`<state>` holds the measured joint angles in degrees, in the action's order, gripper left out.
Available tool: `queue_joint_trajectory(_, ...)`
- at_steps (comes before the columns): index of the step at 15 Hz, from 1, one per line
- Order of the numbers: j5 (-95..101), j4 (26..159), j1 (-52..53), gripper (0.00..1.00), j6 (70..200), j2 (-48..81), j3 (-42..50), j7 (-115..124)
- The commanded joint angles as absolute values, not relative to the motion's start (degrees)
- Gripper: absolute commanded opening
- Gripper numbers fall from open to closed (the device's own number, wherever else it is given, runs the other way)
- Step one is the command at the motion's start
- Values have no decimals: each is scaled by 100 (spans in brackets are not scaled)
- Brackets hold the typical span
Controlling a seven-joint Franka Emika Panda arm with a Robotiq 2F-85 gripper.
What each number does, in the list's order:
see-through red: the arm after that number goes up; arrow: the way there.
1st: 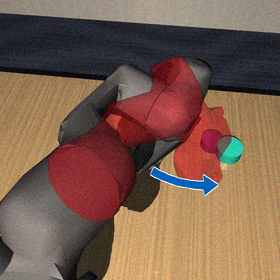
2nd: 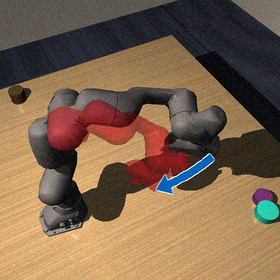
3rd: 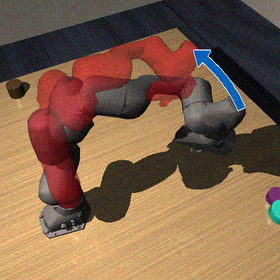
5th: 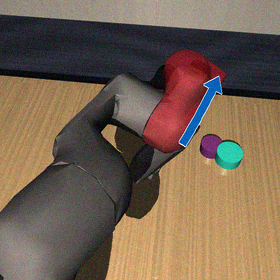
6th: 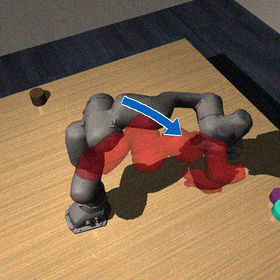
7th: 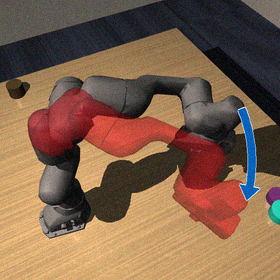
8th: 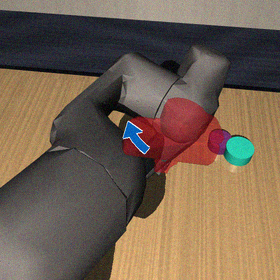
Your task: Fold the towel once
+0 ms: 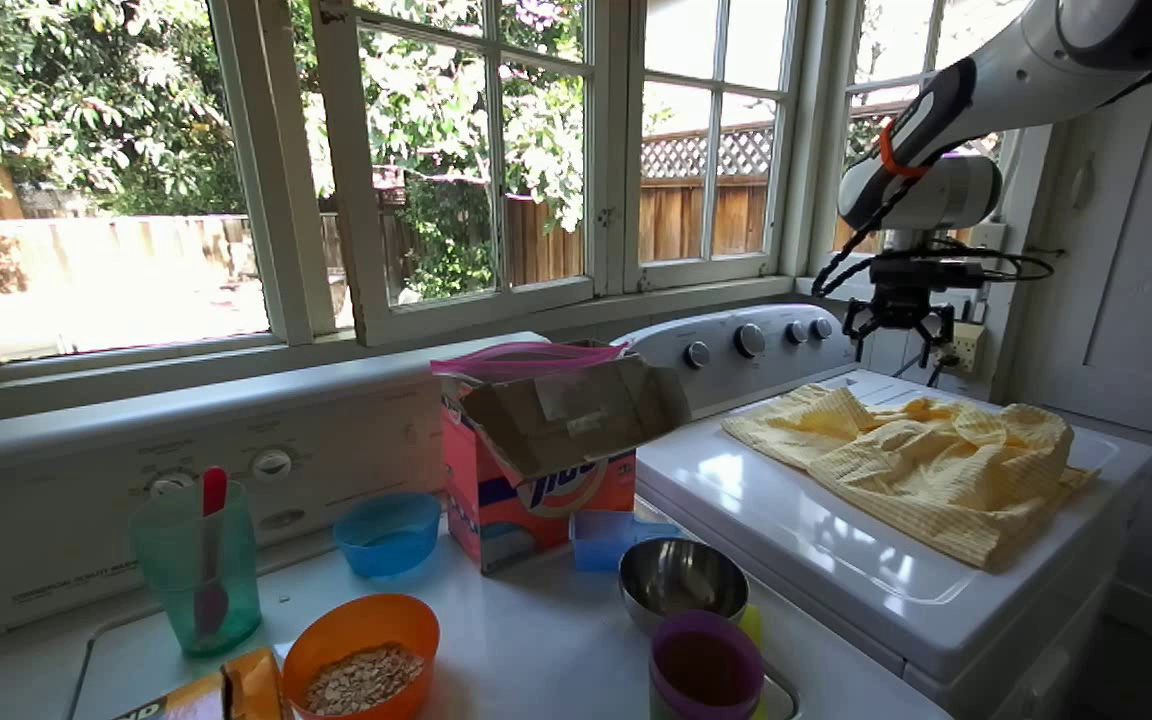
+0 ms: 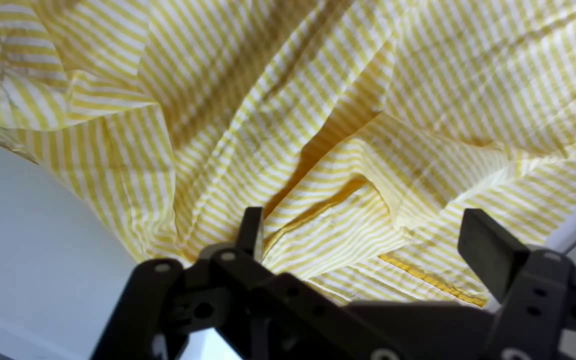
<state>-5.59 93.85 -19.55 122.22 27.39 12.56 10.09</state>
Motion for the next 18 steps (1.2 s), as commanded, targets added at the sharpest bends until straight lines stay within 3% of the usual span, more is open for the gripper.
queue_joint_trajectory(1, -805, 9202, -1947, 100, 11945, 2863, 1256, 1155)
queue_joint_trajectory(5, -1550, 8829, -2045, 100, 11354, 3231, 1218, 1840)
queue_joint_trajectory(12, -2710, 8495, -2376, 100, 12243, 3784, 1230, 2652)
queue_joint_trajectory(18, -2445, 8669, -2295, 100, 12194, 3640, 1296, 2439)
